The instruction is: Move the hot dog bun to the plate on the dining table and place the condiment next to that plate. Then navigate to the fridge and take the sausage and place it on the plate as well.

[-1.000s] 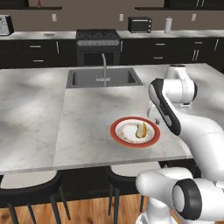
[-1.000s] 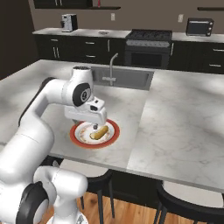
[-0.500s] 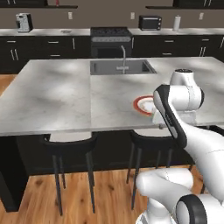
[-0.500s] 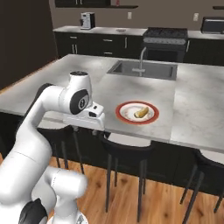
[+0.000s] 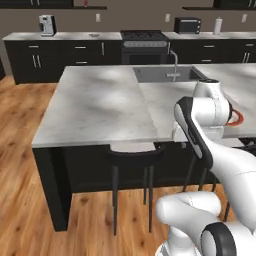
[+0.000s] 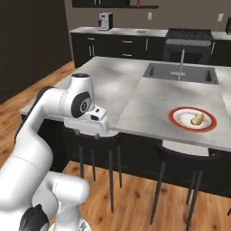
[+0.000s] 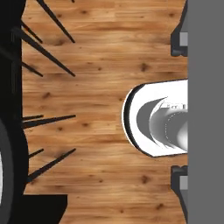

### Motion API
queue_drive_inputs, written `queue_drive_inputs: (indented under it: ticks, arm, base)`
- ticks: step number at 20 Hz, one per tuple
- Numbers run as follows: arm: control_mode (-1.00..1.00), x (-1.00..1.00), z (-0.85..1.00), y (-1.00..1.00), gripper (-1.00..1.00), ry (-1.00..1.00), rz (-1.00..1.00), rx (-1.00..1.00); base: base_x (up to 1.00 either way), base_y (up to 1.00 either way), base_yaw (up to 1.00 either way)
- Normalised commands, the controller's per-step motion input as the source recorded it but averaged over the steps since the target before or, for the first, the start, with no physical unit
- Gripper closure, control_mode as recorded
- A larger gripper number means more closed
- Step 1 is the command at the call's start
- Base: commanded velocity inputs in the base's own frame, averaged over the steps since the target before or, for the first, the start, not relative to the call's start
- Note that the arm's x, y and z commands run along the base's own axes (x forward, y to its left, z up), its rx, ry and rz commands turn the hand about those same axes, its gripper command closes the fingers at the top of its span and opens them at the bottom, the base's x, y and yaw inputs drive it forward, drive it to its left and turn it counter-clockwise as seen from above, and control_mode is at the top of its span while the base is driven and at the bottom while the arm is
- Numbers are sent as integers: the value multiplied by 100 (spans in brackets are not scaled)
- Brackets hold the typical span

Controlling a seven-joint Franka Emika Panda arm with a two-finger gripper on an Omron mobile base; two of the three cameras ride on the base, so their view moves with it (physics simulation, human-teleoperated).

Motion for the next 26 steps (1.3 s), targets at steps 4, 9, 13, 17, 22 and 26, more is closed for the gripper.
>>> queue_drive_inputs:
  ticks: [4, 9, 13, 17, 22, 26]
  arm:
    - [100, 0, 0, 0, -100, 0, 0, 0]
    - [100, 0, 0, 0, -100, 0, 0, 0]
    - [100, 0, 0, 0, -100, 0, 0, 0]
    - [100, 0, 0, 0, -100, 0, 0, 0]
    - [100, 0, 0, 0, -100, 0, 0, 0]
    - [100, 0, 0, 0, -100, 0, 0, 0]
  base:
    - [0, 100, -5]
    - [0, 100, -4]
    - [0, 100, -4]
    - [0, 100, -4]
    - [5, 100, -5]
    - [23, 100, -5]
